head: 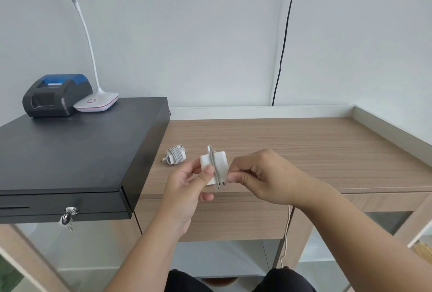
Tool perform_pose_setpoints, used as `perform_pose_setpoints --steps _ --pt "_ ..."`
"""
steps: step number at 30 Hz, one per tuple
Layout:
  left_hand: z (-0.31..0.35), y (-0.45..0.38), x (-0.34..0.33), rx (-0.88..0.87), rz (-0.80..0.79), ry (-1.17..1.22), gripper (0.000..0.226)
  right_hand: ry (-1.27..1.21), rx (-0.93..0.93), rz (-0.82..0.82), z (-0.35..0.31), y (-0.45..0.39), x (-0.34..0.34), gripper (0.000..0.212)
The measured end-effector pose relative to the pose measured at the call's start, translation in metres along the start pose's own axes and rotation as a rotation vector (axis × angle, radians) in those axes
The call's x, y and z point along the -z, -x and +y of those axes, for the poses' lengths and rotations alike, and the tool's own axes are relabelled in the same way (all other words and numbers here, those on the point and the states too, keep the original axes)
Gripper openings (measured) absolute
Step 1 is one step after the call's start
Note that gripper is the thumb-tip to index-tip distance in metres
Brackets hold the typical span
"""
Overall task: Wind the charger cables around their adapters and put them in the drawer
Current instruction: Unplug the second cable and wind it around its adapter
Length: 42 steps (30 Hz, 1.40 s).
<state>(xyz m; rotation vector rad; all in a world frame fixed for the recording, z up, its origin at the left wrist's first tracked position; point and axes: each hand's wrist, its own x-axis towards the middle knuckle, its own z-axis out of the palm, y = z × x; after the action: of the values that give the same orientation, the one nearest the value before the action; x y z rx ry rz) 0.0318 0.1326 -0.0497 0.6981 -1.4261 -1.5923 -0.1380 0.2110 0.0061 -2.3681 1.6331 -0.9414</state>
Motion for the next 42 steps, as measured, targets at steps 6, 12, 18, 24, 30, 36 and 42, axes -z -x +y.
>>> perform_pose_setpoints --steps 6,12,18,24,30,36,42 --pt "0.004 0.002 -0.004 -0.037 -0.017 -0.089 0.042 0.104 0.032 0.028 0.003 -0.003 -0.008 0.016" --pt "-0.001 0.012 -0.003 0.072 -0.155 0.039 0.032 -0.061 -0.023 0.100 0.003 -0.009 0.008 0.035" --pt "0.002 0.015 0.003 0.040 -0.236 0.005 0.036 -0.365 -0.143 -0.018 0.009 -0.008 0.003 0.031" --pt "0.007 0.020 0.008 -0.020 -0.333 -0.090 0.038 -0.567 -0.189 -0.080 0.012 -0.004 -0.004 0.028" --pt "0.005 0.020 0.011 -0.003 -0.360 -0.101 0.037 -0.584 -0.181 0.039 0.009 -0.003 -0.007 0.035" --pt "0.001 0.024 0.003 0.095 -0.391 0.196 0.038 -0.895 -0.207 0.051 0.012 0.003 -0.016 0.031" --pt "-0.006 0.026 -0.003 0.137 -0.361 0.439 0.032 -1.013 -0.273 0.162 0.023 0.009 -0.029 0.038"
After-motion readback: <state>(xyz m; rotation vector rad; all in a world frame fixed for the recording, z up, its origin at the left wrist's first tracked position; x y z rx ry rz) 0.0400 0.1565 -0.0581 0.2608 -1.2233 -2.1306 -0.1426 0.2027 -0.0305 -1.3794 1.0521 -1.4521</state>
